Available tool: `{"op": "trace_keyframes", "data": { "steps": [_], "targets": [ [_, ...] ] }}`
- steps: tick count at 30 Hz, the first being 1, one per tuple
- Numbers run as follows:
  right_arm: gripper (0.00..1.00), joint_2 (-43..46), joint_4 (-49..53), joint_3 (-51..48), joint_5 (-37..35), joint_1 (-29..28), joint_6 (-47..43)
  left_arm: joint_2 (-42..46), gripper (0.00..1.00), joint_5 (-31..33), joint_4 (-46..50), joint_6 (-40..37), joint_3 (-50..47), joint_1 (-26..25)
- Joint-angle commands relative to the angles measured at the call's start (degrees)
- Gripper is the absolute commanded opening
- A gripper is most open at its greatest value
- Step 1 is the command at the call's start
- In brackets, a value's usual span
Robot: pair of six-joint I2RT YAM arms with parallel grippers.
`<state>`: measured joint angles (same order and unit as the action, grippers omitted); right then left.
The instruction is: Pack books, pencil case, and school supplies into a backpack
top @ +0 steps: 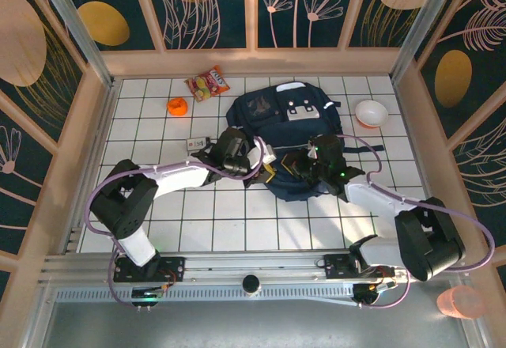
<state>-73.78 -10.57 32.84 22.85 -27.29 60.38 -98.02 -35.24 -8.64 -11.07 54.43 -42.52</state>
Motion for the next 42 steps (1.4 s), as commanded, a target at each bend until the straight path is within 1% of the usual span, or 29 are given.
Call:
{"op": "trace_keyframes", "data": {
  "steps": [1,3,5,8,11,13,16,18,20,21,23,27,30,33,35,39,42],
  "targets": [
    [0.08,-1.1,-6.6,1.5,-0.7,0.2,-0.9,0.2,0.15,-9.3,-2.5,0.3,3.0,-4.3],
    [0.09,-0.3,-5.1,2.1,-0.9,0.3,-2.2,0.3,0.23,-7.8,-2.8,0.4,2.4,-4.3],
    [0.13,1.3,-2.6,2.9,-0.9,0.5,-4.5,1.9,0.31,-5.3,-2.0,-1.4,1.6,-4.2],
    [0.20,4.6,3.8,4.8,-0.5,1.2,-9.5,5.8,0.55,-1.3,-0.6,-6.2,-1.5,-3.4],
    [0.25,8.7,10.7,5.9,0.3,2.8,-13.6,10.5,0.71,0.9,0.6,-11.6,-3.6,-0.3],
    [0.30,11.5,14.9,6.0,1.1,4.9,-15.4,13.2,0.77,4.7,1.6,-16.9,-4.3,1.8],
    [0.37,14.5,20.0,5.3,3.7,9.7,-17.6,14.2,0.84,11.8,4.8,-29.6,-3.4,2.7],
    [0.39,15.0,22.7,4.3,5.8,13.8,-19.0,11.5,0.86,15.0,10.1,-38.7,0.3,2.7],
    [0.40,14.6,24.0,3.3,8.6,17.7,-20.1,7.4,0.87,16.8,15.9,-44.8,5.3,2.7],
    [0.40,14.2,24.3,2.9,9.7,19.3,-20.9,5.3,0.87,17.4,18.1,-47.1,7.7,2.7],
    [0.40,13.6,25.5,2.3,10.5,22.3,-22.1,2.2,0.86,17.9,19.0,-49.9,10.7,2.7],
    [0.43,12.0,26.6,1.1,11.5,27.6,-25.0,-3.3,0.87,17.5,16.9,-53.8,13.6,2.7],
    [0.44,10.7,26.7,0.7,12.7,30.1,-26.9,-6.7,0.87,18.0,20.5,-56.2,16.9,2.7],
    [0.45,9.6,26.5,0.6,13.0,31.5,-28.1,-7.8,0.87,18.3,24.1,-58.0,18.4,2.7],
    [0.45,8.7,26.0,0.6,13.4,31.9,-28.3,-7.7,0.87,18.4,24.9,-58.3,18.3,2.7],
    [0.46,7.0,24.6,0.6,14.3,31.9,-28.3,-8.3,0.87,19.7,21.9,-59.3,17.0,2.6],
    [0.46,6.9,23.8,0.3,13.8,32.0,-28.3,-10.4,0.82,19.7,18.7,-59.4,18.1,2.6]
  ]
}}
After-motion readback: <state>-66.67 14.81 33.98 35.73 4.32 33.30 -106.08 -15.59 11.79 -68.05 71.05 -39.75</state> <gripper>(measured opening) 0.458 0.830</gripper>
